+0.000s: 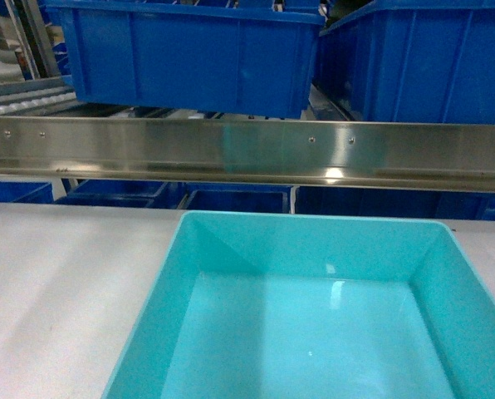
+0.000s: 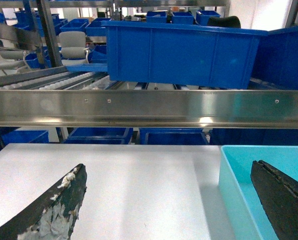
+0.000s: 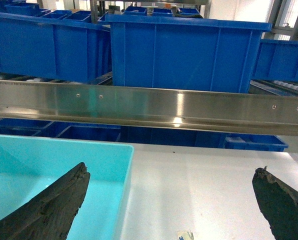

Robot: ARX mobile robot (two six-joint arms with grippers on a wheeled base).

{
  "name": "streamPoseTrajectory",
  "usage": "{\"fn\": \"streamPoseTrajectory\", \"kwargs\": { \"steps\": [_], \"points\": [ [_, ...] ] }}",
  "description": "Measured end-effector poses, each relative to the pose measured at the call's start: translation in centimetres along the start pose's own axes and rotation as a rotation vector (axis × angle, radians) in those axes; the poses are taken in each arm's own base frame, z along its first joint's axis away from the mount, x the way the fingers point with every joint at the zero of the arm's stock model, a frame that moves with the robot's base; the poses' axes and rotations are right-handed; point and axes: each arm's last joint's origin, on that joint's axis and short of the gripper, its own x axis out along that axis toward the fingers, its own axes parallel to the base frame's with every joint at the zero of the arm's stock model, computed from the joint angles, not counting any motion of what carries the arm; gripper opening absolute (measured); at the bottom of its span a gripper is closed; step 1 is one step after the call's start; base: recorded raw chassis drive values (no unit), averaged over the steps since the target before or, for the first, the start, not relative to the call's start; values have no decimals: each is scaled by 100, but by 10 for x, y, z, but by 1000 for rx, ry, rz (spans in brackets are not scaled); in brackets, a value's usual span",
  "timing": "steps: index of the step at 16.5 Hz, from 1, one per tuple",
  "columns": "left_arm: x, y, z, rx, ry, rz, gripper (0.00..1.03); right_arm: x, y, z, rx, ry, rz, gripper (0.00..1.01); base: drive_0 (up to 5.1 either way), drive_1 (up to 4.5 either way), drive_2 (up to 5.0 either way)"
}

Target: Organize blue bins on left shelf correctly

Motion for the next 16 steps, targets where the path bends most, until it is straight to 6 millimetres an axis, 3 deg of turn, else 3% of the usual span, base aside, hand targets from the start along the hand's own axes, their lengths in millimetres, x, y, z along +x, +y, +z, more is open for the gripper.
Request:
{"fn": "streamPoseTrajectory", "kwargs": {
  "steps": [16],
  "points": [
    [0, 0, 0, 0, 0, 0, 98, 0, 0, 0, 0, 0, 0, 98, 0, 0, 0]
  ]
}}
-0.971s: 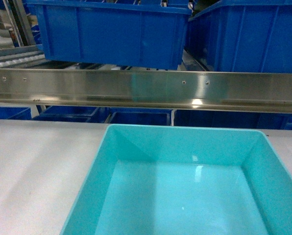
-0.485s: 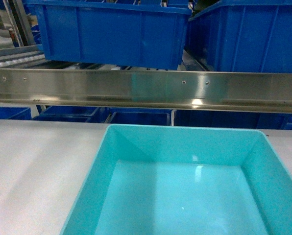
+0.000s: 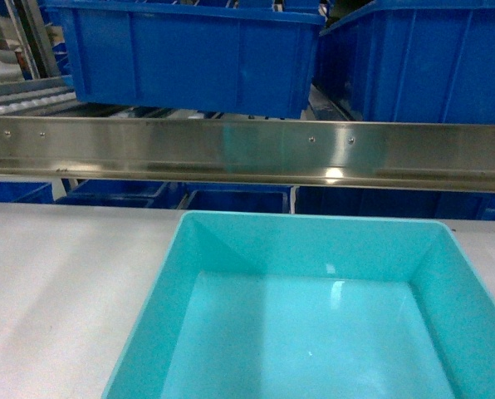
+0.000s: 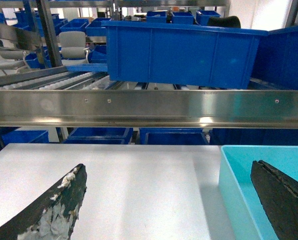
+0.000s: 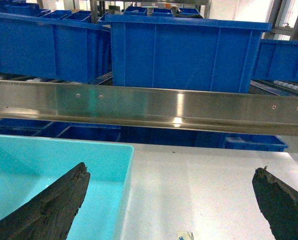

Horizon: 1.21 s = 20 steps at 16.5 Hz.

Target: Organize blue bins on left shelf correctly

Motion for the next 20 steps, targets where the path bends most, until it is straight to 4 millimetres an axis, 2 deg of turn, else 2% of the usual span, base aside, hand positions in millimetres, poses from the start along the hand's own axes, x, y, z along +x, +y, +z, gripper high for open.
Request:
{"fn": "streamPoseTrajectory", "kwargs": {
  "steps": [15, 20],
  "points": [
    [0, -1, 1, 0, -11, -5, 98, 0, 0, 0, 0, -2, -1, 98, 0, 0, 0],
    [15, -3, 4, 0, -11, -48, 98, 12, 5, 3, 7, 3, -1, 98, 0, 0, 0]
  ]
}}
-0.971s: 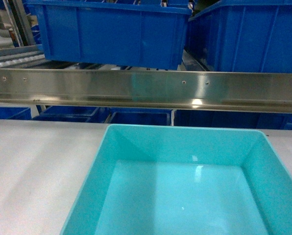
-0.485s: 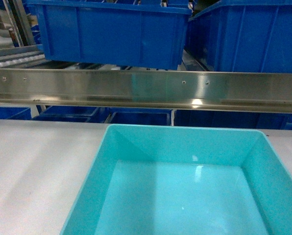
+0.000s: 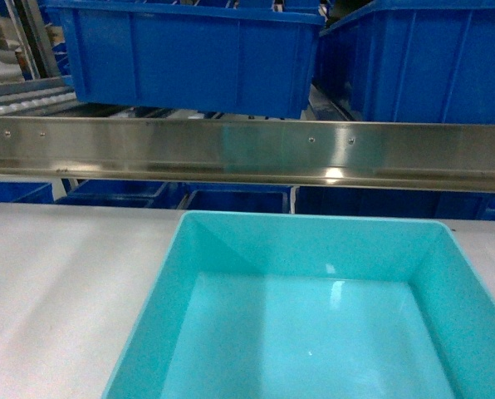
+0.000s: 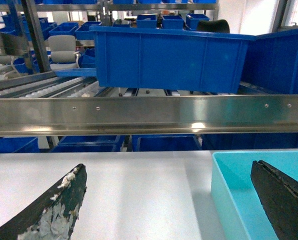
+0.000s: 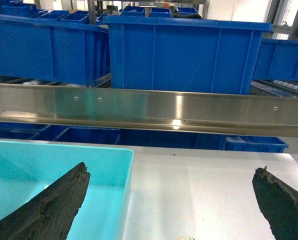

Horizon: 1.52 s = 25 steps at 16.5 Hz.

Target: Organize blue bins on left shelf correctly

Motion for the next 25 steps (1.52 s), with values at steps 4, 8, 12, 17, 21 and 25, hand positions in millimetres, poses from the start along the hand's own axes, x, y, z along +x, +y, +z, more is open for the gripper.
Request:
{"fn": "streamPoseTrajectory", "kwargs": {
  "steps": [4, 8, 12, 17, 21, 25],
  "points": [
    [12, -1, -2, 7, 20, -21, 98, 11, 4, 0, -5, 21, 0, 98, 0, 0, 0],
    [19, -2, -4, 13, 25, -30, 98, 20, 6, 3, -5, 24, -5, 98, 0, 0, 0],
    [56, -9, 5, 53, 36, -87, 98, 47, 17, 10, -17, 55, -2, 98, 0, 0, 0],
    [130, -32, 1, 131, 217, -105, 98, 96, 36, 11, -71, 217, 26, 98, 0, 0, 0],
    [198, -86, -45, 115, 739, -163, 98, 141, 24, -44, -15, 659, 25, 98, 0, 0, 0],
    [199, -89, -63, 82, 816, -105, 98, 142, 25, -54, -41, 699, 54, 98, 0, 0, 0]
  ]
}}
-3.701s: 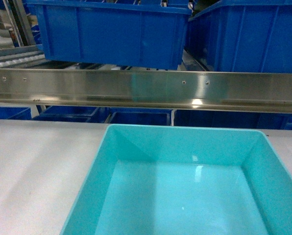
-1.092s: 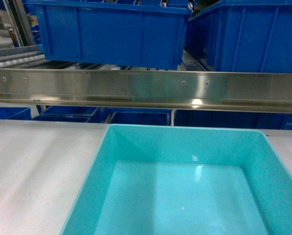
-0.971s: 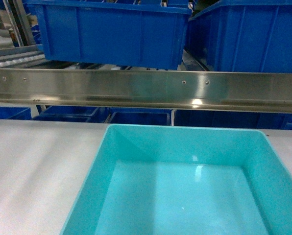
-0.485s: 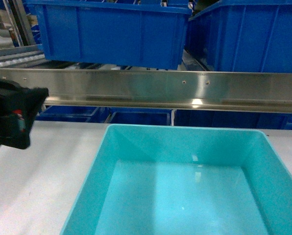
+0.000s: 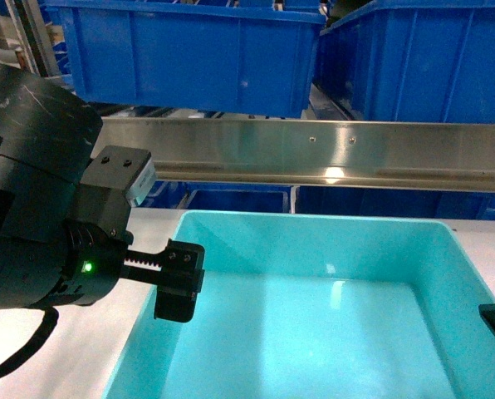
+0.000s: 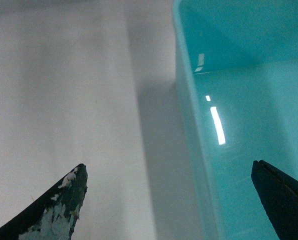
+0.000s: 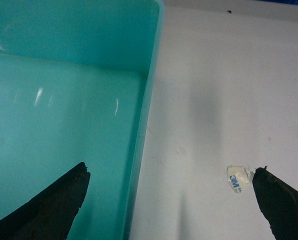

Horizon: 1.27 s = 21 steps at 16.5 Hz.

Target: Organize blue bins on left shelf correctly

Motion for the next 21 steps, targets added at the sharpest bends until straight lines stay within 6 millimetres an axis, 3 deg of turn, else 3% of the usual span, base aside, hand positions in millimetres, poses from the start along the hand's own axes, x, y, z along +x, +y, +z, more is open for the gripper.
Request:
{"fn": "streamPoseTrajectory", "kwargs": {
  "steps": [13, 15, 16, 17, 18, 21],
  "points": [
    [12, -13, -30, -82, 89, 59, 98, 9, 1, -23, -58, 71, -12, 98, 0, 0, 0],
    [14, -18, -46, -110, 135, 87, 98, 10, 2, -38, -71, 106, -9, 98, 0, 0, 0],
    [14, -19, -47, -125, 139, 96, 91, 10, 2, -40, -76, 110, -13, 88, 0, 0, 0],
    [14, -20, -48, -121, 148, 52, 65, 9, 3, -40, -79, 101, -17, 58, 0, 0, 0],
    [13, -23, -48, -110, 152, 23, 58, 9, 3, -39, -80, 93, -23, 47, 0, 0, 0],
    [12, -25, -48, -108, 143, 34, 49, 8, 3, -38, -80, 89, -23, 36, 0, 0, 0]
  ]
}}
